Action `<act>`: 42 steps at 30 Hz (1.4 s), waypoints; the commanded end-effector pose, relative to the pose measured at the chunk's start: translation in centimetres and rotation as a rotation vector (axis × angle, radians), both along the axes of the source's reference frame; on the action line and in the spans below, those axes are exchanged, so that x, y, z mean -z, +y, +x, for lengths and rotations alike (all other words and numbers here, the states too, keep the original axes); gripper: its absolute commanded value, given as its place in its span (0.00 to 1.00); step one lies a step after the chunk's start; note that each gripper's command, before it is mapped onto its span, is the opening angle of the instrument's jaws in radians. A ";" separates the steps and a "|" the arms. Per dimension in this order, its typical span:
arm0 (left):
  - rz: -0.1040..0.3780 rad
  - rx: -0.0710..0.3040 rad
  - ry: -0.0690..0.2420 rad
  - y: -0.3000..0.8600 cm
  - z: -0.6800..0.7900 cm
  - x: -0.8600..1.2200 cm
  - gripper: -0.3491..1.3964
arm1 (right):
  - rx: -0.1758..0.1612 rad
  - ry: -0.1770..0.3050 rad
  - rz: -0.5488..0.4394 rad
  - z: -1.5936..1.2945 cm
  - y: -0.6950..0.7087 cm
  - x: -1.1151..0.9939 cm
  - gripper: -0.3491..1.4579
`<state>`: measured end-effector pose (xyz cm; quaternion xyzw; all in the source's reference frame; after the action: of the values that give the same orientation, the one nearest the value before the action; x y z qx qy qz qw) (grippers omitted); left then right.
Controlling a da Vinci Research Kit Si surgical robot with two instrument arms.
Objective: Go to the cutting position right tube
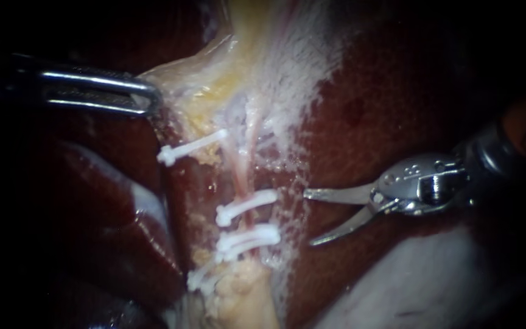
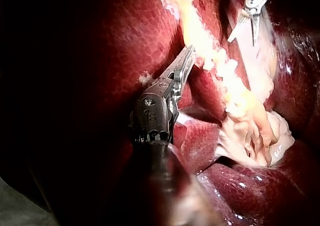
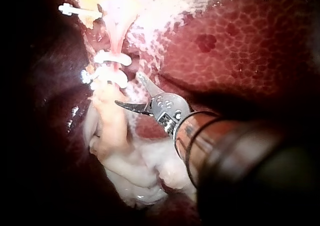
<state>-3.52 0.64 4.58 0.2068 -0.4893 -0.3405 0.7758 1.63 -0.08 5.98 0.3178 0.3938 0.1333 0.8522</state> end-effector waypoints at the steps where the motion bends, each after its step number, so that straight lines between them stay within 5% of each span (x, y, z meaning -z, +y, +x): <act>1: 0.000 0.001 0.001 0.00 0.00 0.01 0.00 | -0.005 0.003 0.007 0.03 0.00 -0.01 0.86; 12: -0.004 0.001 0.002 -0.03 -0.01 0.07 0.00 | 0.023 -0.011 0.092 0.20 -0.04 -0.17 0.81; 27: -0.005 0.006 0.002 -0.05 -0.03 0.11 0.00 | -0.056 -0.019 0.191 0.44 0.03 -0.32 0.67; 42: -0.006 0.007 0.003 -0.06 -0.05 0.11 0.00 | -0.082 0.000 0.235 0.65 0.03 -0.35 0.52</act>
<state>-3.56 0.59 4.46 0.2023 -0.4898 -0.3423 0.7759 2.29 -0.06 6.33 0.4018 0.3868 0.2135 0.8021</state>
